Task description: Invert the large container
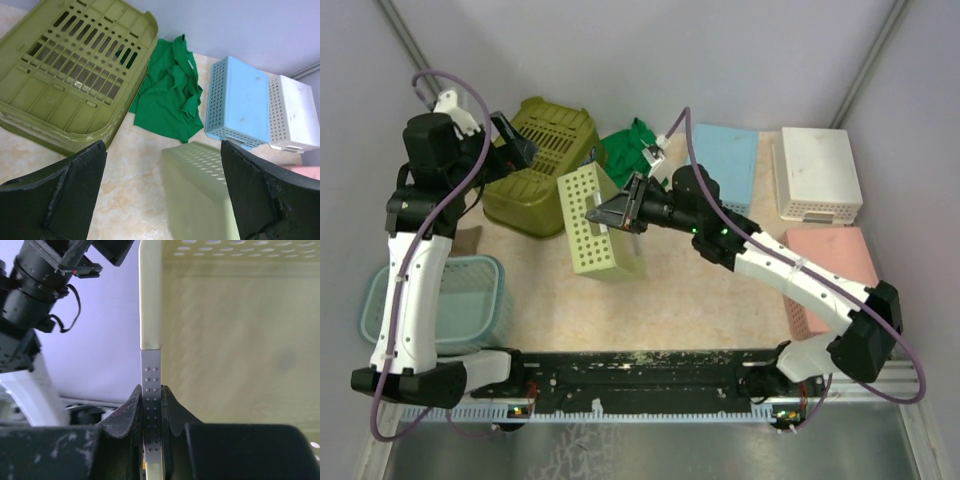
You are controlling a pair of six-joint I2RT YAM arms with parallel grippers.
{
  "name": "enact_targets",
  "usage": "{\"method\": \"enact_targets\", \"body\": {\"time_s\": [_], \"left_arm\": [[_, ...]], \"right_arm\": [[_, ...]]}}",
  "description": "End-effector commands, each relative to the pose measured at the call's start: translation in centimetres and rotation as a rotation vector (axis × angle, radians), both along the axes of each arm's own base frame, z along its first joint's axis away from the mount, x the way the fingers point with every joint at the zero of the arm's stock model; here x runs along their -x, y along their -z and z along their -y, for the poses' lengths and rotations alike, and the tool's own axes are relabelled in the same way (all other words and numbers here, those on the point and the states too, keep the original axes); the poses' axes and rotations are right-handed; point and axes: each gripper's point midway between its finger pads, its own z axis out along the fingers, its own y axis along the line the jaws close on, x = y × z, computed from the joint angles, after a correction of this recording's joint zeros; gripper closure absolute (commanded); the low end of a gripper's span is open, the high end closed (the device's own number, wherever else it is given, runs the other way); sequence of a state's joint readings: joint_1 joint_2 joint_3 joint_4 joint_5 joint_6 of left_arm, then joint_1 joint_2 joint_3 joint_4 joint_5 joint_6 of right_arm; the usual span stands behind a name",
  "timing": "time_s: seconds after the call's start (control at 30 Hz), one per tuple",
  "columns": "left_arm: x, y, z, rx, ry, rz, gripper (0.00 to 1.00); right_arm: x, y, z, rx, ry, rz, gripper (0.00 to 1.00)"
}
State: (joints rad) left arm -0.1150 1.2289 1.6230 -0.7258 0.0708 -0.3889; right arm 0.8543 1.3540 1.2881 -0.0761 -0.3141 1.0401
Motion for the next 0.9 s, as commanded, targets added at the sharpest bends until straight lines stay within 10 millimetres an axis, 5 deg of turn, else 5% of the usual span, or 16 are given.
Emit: {"method": "enact_targets", "body": {"time_s": [0.0,0.2,0.47,0.73,0.87], "left_arm": [[1.5,-3.4,-0.1,-0.022,0.029,0.086,0.00],[2.0,-4.2,-0.7,-0.047,0.010,0.105,0.00],[1.7,-2.5,0.3,-0.108,0.109,0.050,0.00],[1.6,-0.8,1.7,-0.063,0.176,0.017,0.00],[1.1,0.0,2.5,-0.035,0.211,0.024,0.02]], "right_arm": [[2.0,-6.4,-1.0,-0.400,-0.162,-0.032,1.00],[2.5,-6.0,2.2,-0.656,-0.254,-0.106,1.00],[3.3,0.0,9.1,-0.801,-0.292,-0.192,1.00],[2.1,8.2,13.8,-0.652,-0.141,-0.269,1.00],[1.4,11.3,17.5,-0.582,-0.018,-0.272,0.86]]}}
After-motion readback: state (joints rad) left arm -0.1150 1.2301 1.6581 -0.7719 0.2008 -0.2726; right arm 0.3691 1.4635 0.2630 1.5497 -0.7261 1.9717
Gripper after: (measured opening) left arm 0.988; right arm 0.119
